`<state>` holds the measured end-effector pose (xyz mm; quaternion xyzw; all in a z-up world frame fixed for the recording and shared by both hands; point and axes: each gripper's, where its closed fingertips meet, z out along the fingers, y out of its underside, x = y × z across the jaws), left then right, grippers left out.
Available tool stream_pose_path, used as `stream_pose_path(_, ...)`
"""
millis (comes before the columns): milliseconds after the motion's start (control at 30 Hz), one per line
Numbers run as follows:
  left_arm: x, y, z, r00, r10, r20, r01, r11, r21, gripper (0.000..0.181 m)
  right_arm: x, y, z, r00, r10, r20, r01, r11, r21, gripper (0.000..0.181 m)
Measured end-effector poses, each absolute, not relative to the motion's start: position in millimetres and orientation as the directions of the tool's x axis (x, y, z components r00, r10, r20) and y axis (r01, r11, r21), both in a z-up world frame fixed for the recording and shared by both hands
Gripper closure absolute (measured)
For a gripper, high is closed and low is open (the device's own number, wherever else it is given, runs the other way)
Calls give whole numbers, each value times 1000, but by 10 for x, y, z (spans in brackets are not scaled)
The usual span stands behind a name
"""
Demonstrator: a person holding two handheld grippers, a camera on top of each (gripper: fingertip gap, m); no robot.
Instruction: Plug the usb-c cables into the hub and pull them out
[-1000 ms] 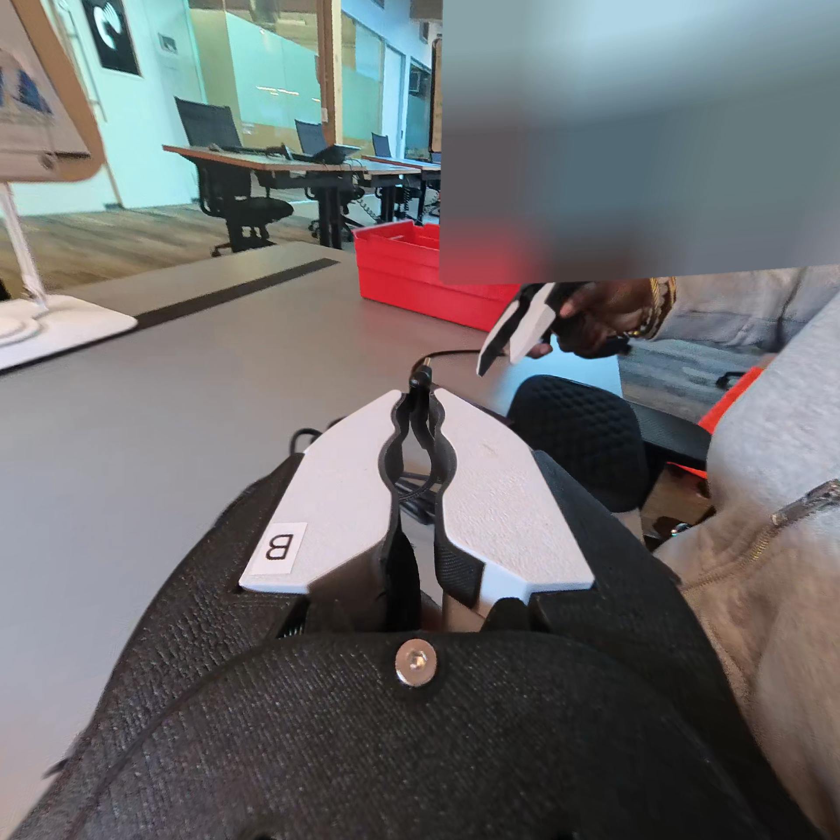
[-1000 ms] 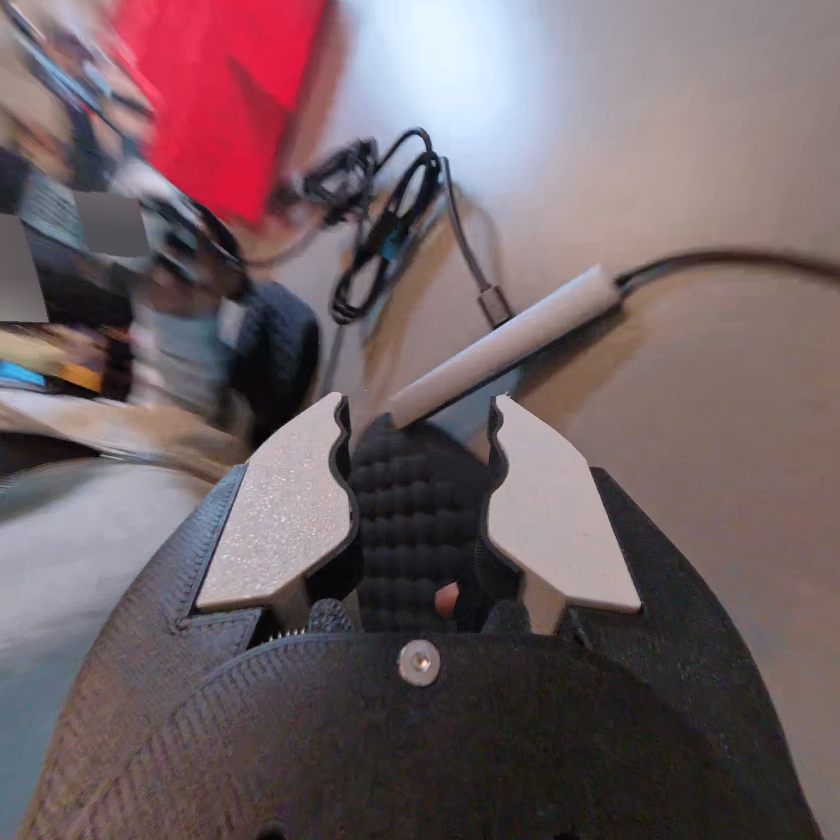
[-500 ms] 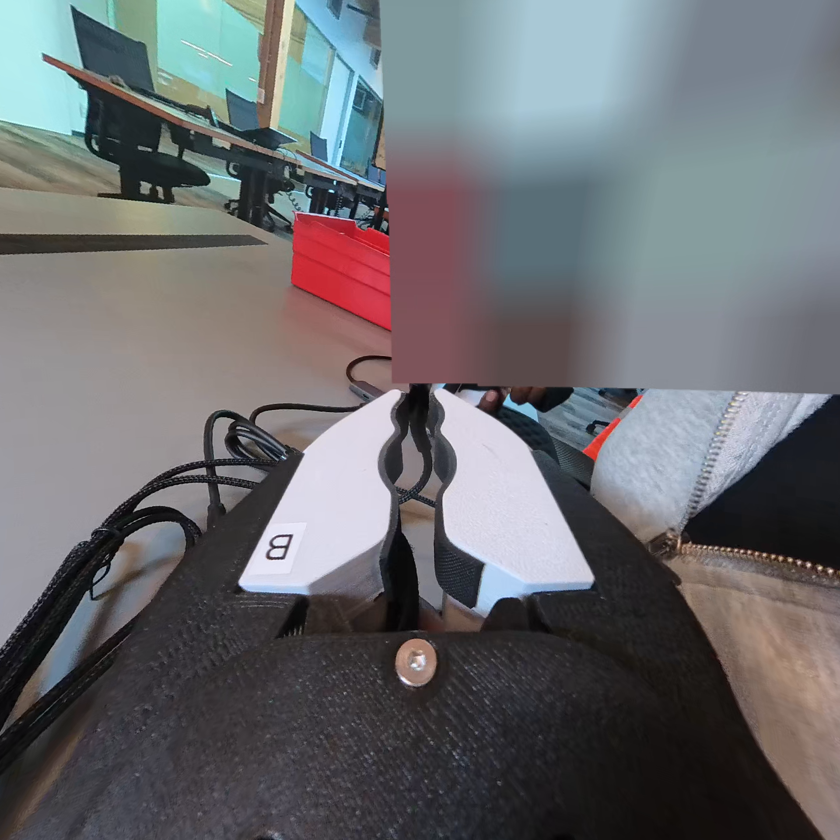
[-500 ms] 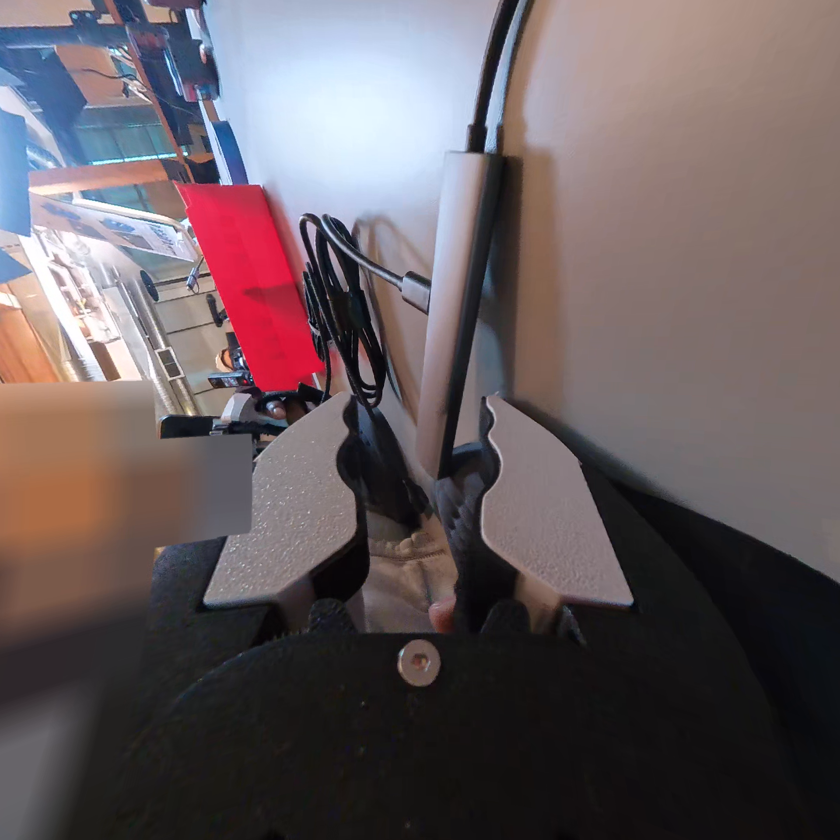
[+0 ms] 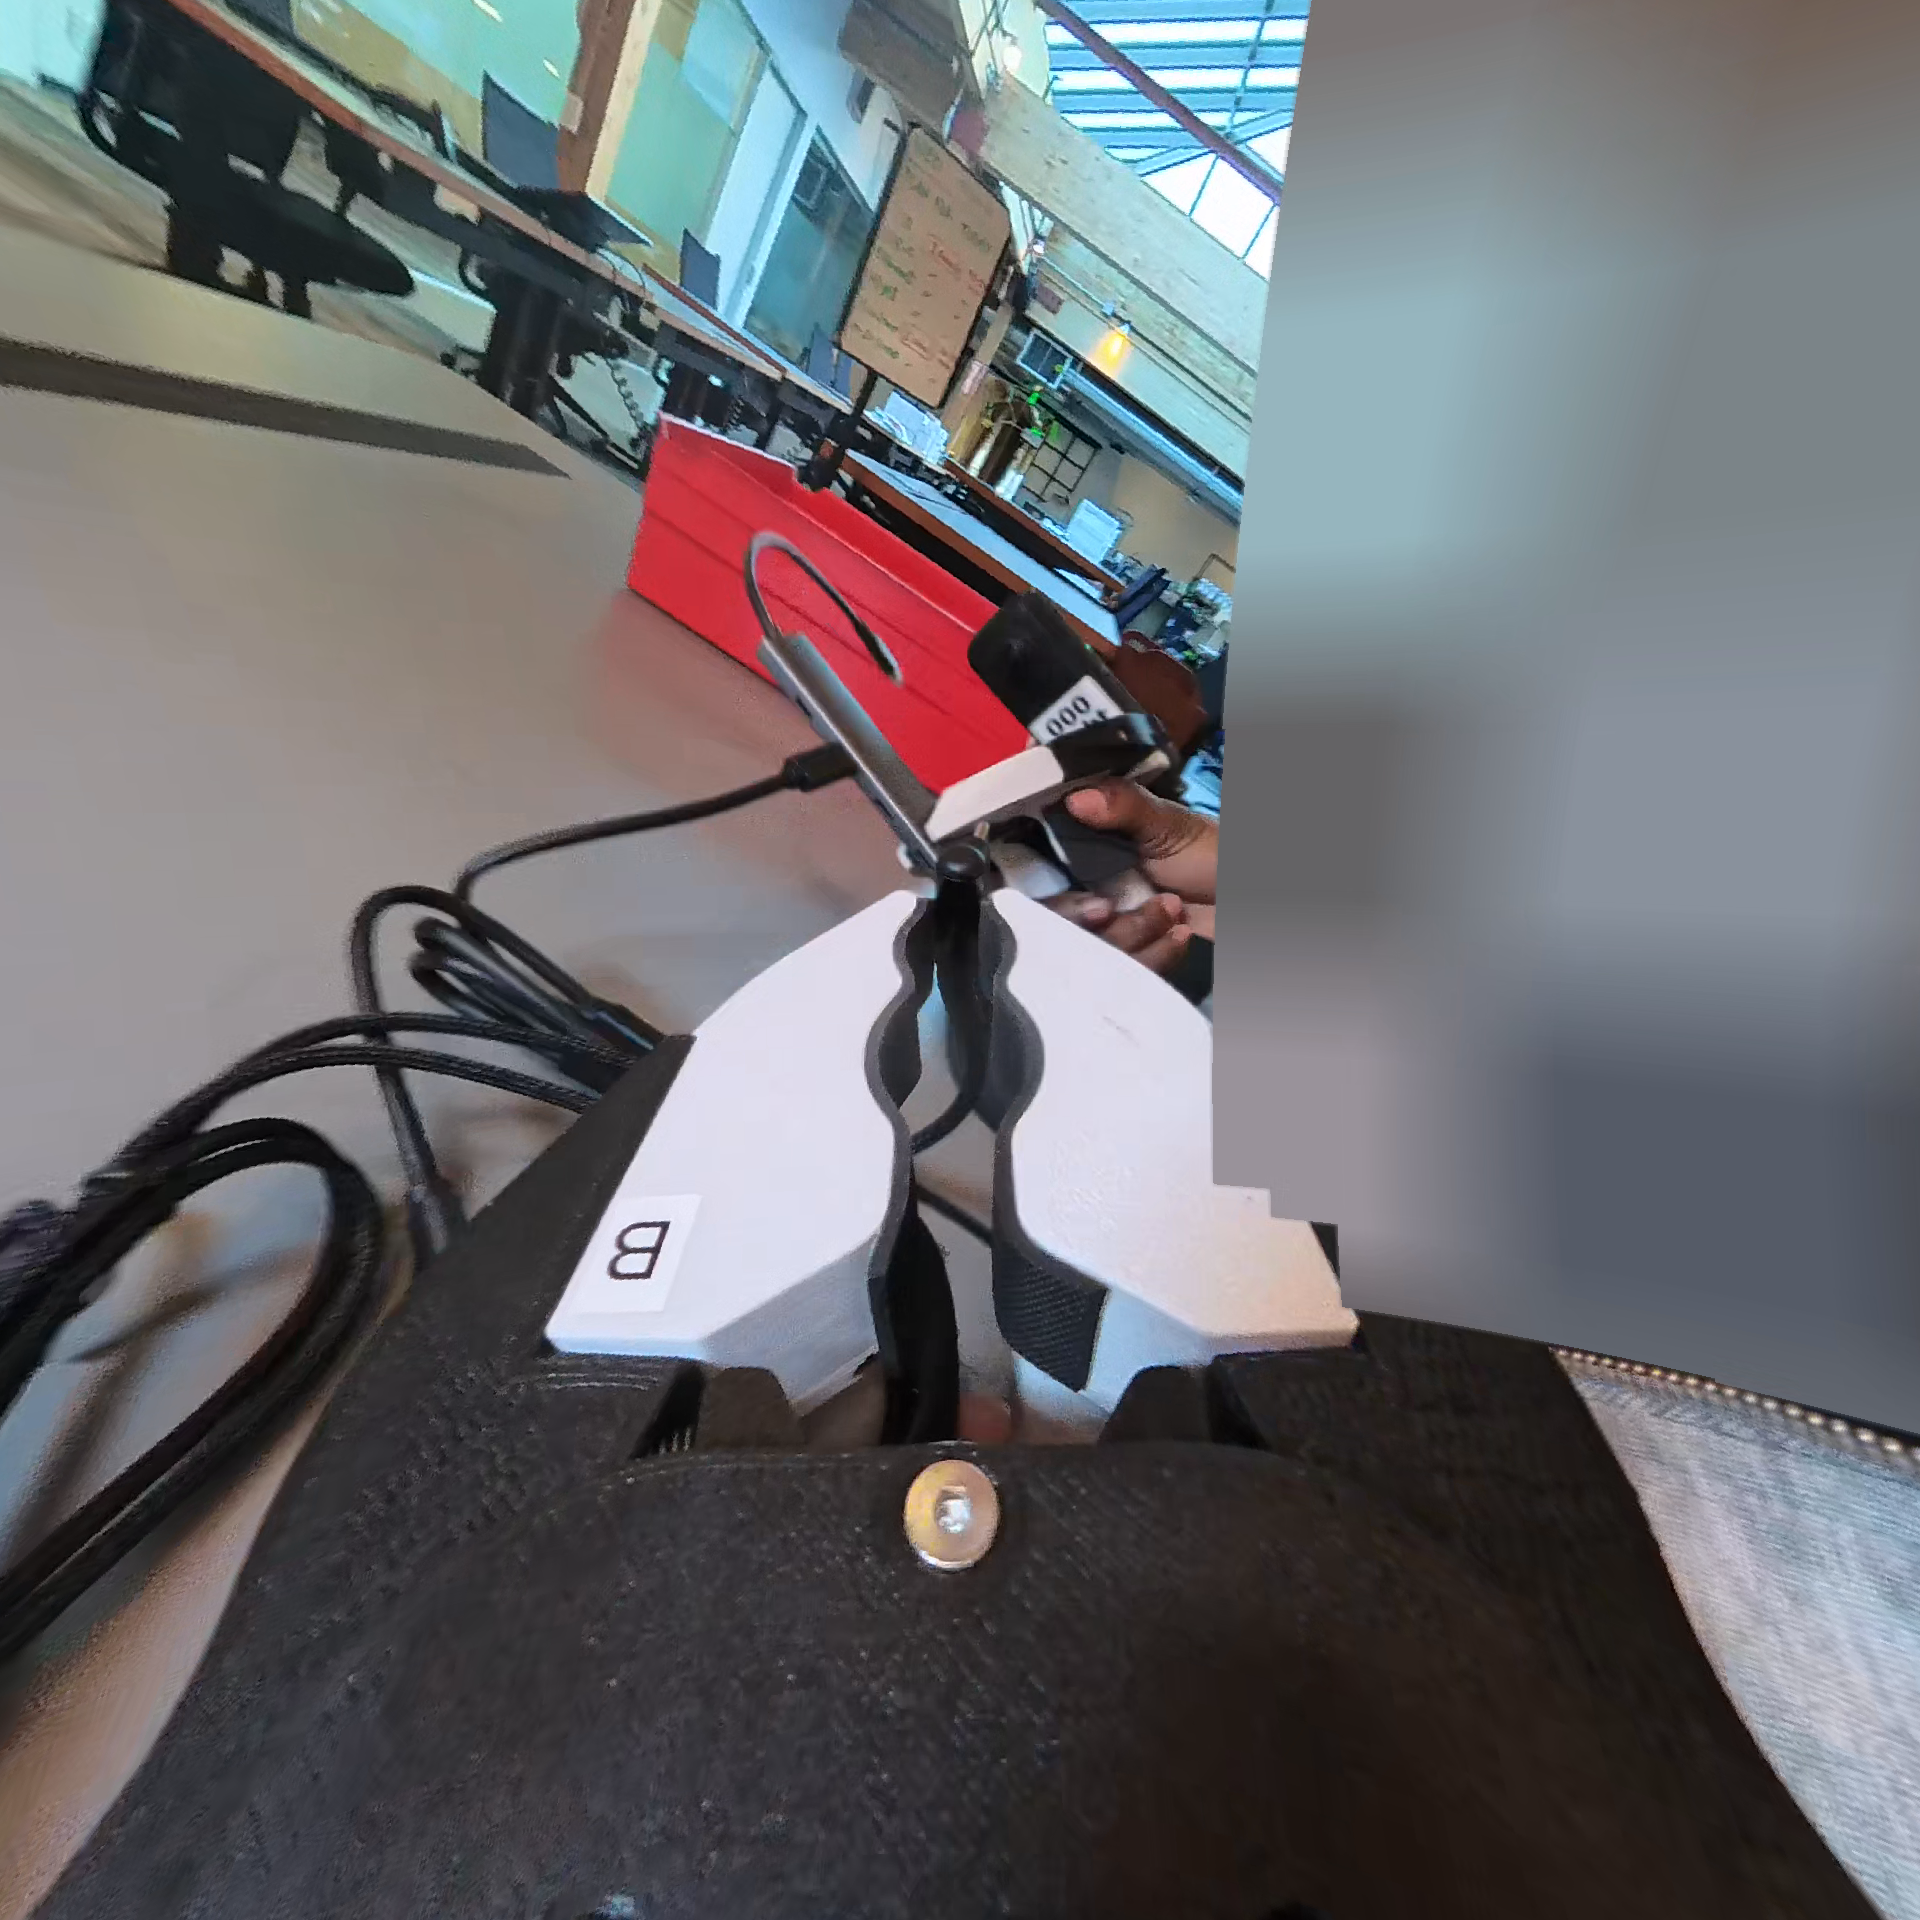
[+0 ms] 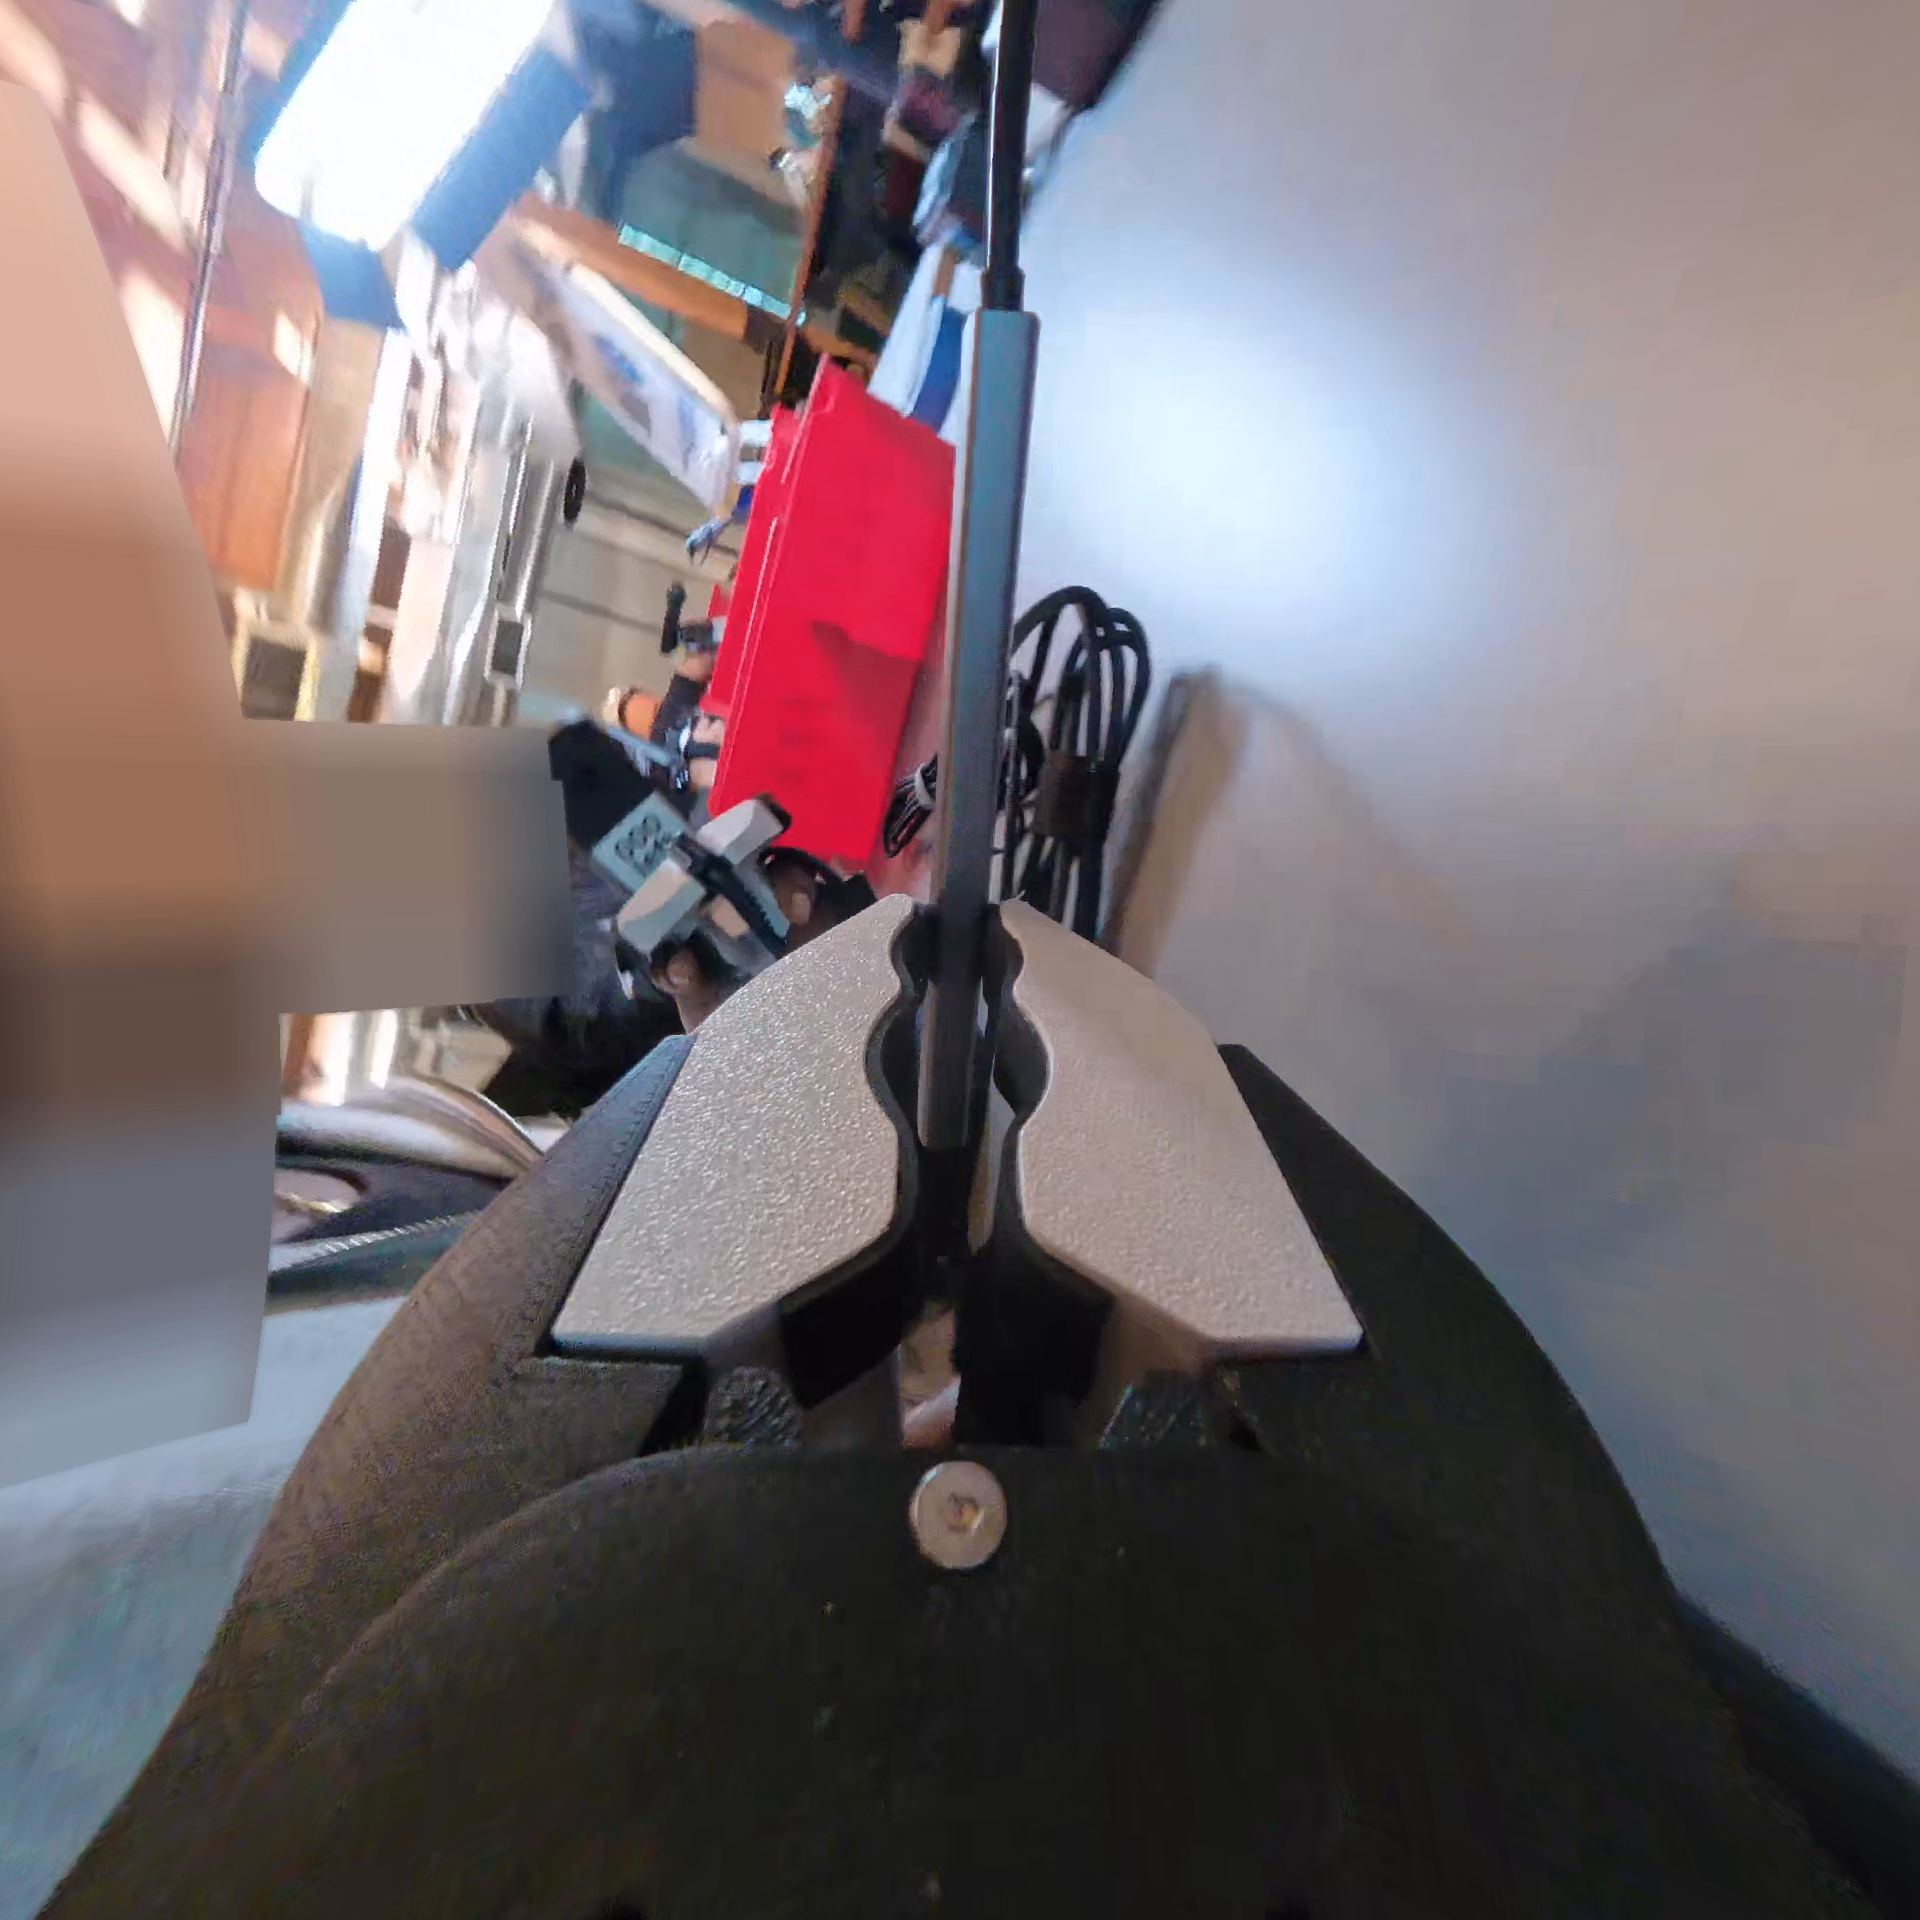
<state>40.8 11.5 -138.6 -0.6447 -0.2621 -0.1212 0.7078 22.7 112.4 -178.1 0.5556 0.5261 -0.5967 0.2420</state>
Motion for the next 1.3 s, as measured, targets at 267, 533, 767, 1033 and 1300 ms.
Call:
stream_pose_path(267, 575, 330, -1351, 586, -54, 808, 809, 88, -581, 173, 375, 697, -1404, -607, 209, -767, 766, -103, -635, 172)
stream_pose_path(533, 529, 435, -1508, 570, 112, 814, 809, 94, -580, 173, 420, 566, -1366, -648, 96, -755, 748, -103, -655, 172)
stream_pose_path(767, 529, 521, -1565, 637, 183, 749, 755, 44, -654, 173, 434, 571, -1437, -740, 162, -652, 655, -44, -754, 172)
stream_pose_path(1033, 542, 565, -1597, 653, 180, 736, 744, 33, -668, 173, 437, 570, -1487, -746, 173, -644, 645, -52, -762, 172)
stream_pose_path(1300, 570, 581, -1656, 674, 186, 715, 729, -7, -685, 173, 470, 540, -1542, -769, 177, -614, 619, -32, -785, 172)
